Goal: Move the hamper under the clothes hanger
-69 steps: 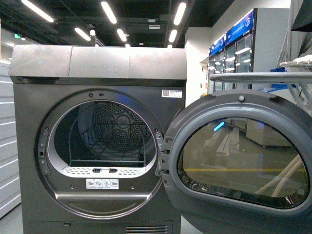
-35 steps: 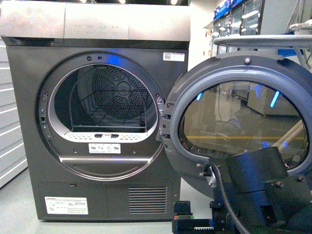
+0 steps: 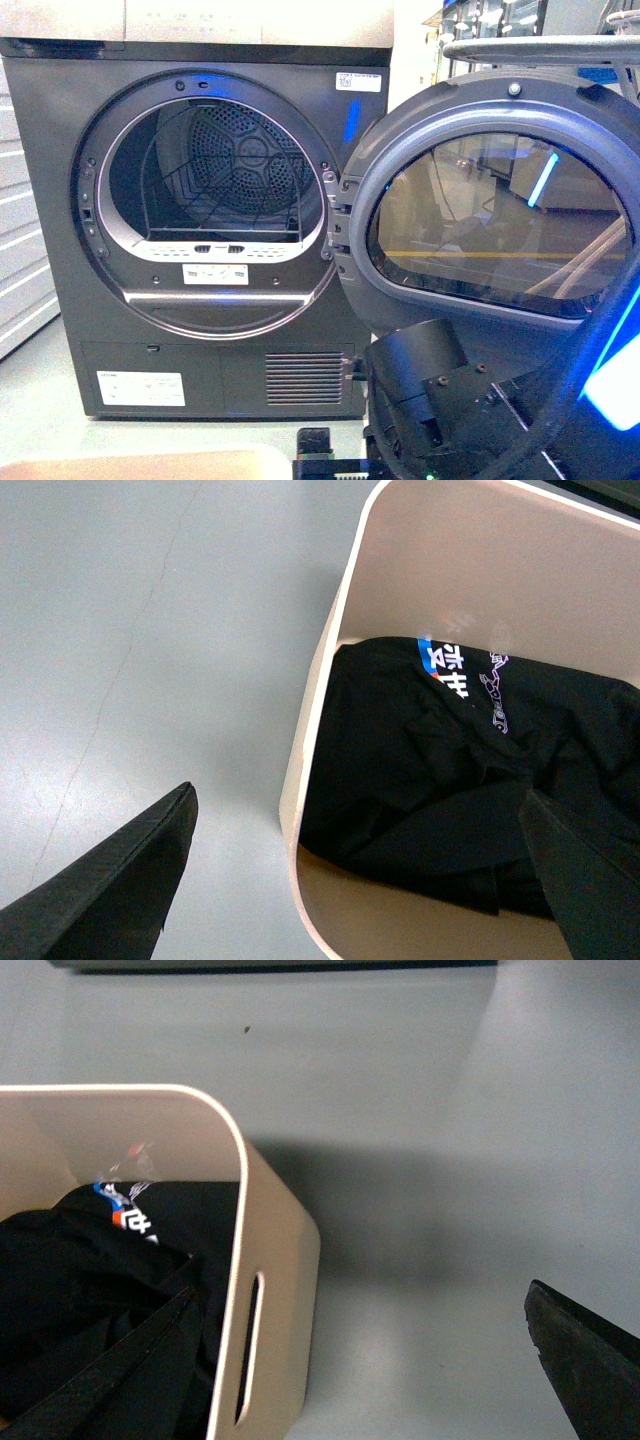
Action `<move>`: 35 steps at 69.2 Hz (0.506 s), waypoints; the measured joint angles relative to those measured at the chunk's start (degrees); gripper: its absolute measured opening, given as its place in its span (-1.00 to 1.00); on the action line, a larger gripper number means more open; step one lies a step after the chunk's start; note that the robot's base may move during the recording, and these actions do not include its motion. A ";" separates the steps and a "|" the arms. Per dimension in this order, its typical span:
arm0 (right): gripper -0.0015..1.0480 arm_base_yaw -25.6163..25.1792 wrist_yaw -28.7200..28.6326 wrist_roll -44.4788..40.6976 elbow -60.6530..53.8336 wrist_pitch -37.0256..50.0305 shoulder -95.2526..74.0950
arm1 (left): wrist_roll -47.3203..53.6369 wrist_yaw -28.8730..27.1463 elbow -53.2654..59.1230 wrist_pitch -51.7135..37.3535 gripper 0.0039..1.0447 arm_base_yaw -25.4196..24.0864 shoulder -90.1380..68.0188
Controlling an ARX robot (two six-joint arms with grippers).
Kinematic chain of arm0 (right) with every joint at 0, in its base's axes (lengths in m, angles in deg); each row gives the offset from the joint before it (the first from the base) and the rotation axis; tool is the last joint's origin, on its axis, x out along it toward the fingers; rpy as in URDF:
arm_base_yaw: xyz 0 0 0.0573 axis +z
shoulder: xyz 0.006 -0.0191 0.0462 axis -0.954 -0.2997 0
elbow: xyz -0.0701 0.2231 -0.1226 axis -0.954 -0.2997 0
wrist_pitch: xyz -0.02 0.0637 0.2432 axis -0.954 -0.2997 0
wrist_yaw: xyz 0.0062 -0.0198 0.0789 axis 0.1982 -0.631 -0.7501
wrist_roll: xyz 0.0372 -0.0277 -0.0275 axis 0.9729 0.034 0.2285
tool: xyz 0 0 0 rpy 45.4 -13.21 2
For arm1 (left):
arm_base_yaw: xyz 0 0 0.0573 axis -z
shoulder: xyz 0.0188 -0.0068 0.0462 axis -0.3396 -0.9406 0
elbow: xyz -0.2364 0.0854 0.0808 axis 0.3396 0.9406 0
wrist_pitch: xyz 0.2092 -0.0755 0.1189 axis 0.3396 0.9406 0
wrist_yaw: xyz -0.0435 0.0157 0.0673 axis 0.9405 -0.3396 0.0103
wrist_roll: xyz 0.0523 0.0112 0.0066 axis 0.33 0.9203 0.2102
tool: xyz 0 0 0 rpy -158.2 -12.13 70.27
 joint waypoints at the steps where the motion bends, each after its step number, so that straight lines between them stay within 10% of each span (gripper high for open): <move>1: 0.85 0.13 -0.02 -0.02 0.09 -0.15 -0.02 | 0.02 0.13 -0.07 0.02 0.88 -0.11 0.00; 35: 0.85 3.72 0.96 -0.24 7.82 -7.41 -4.24 | 4.50 -1.79 -8.63 0.79 0.88 -3.04 -9.07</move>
